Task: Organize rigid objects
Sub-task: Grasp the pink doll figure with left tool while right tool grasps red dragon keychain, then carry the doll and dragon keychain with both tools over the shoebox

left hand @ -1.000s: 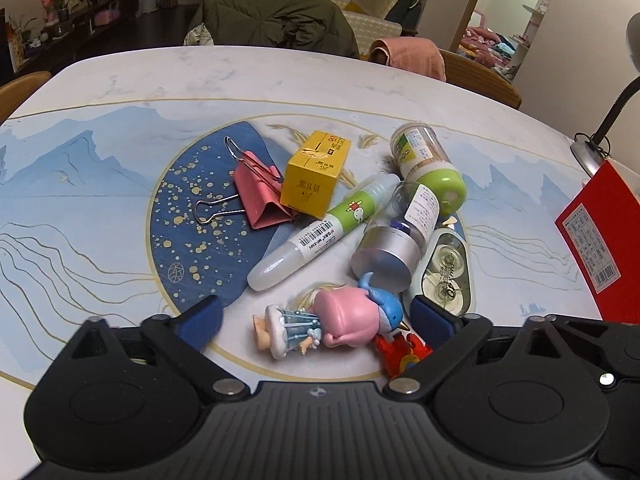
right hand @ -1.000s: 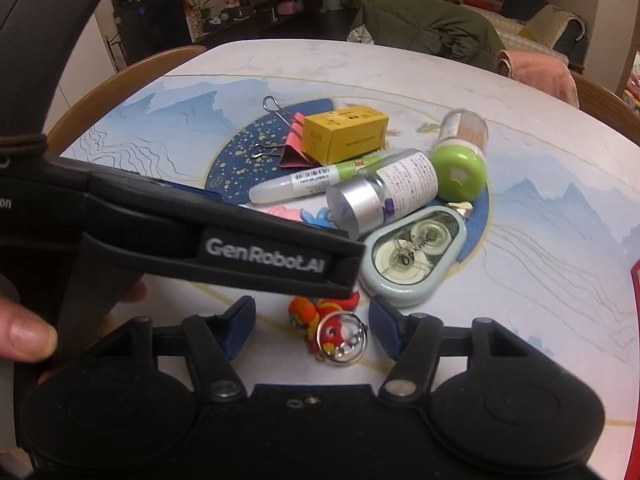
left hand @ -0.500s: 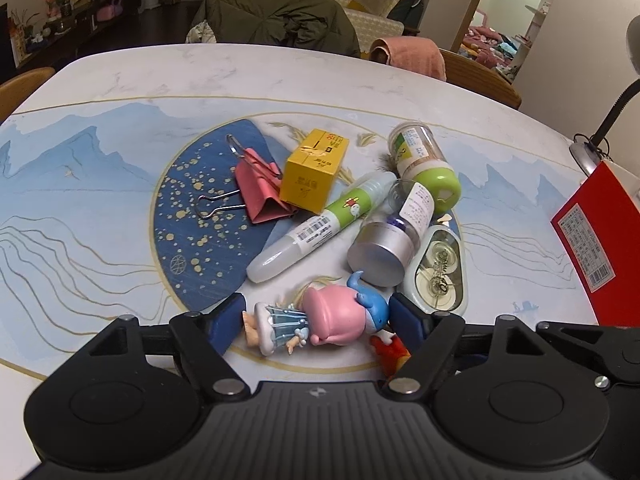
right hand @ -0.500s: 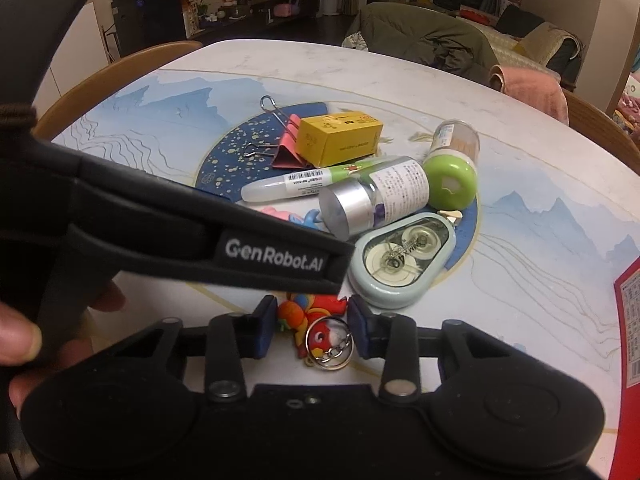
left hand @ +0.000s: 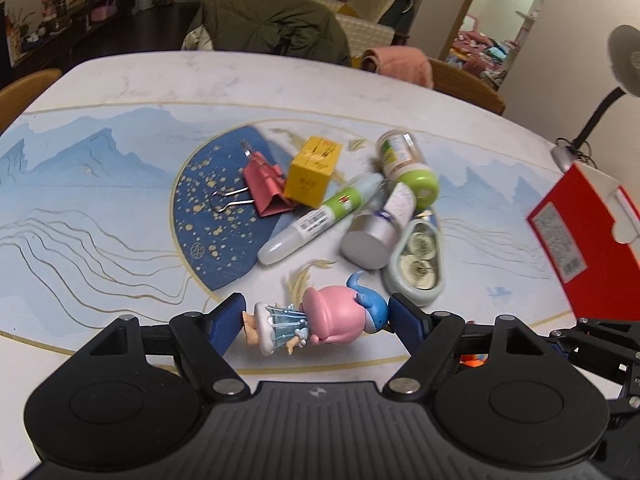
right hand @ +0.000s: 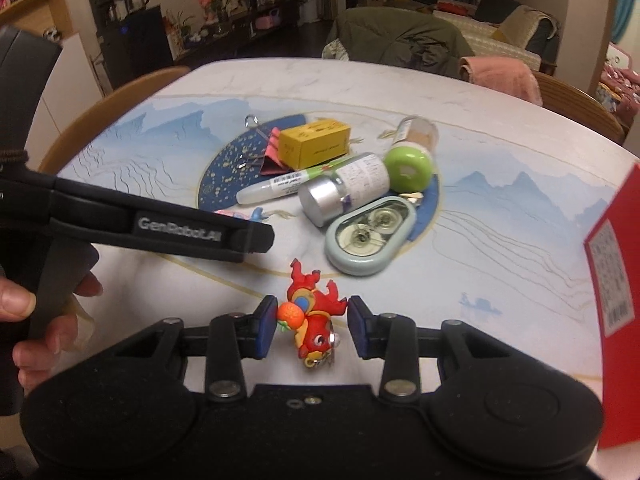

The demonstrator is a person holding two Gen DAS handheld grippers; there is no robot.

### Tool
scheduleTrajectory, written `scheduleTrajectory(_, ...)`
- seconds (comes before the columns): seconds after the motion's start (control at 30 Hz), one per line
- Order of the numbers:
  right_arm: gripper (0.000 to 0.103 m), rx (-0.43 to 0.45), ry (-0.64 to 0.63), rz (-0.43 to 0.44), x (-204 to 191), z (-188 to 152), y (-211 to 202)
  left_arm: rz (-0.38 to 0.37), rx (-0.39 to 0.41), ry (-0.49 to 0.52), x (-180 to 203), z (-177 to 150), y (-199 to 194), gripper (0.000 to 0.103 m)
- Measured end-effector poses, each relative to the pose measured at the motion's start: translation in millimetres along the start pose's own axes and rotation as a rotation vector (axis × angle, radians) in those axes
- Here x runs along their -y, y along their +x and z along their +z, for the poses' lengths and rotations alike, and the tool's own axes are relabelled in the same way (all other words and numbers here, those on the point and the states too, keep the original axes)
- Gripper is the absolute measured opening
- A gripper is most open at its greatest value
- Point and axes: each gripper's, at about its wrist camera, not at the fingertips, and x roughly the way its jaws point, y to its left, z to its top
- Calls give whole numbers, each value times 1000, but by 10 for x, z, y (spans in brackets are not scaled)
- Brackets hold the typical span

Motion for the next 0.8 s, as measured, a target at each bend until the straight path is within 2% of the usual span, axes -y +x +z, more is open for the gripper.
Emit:
scheduleTrajectory(0.37,37,71,103,-1,323,-57,-607,-39,34,75,393,57,-385,78)
scheduleTrajectory(0.8,37,154,156,-61,896,-2,-1308,-118,62,186,1227,175,-623,78)
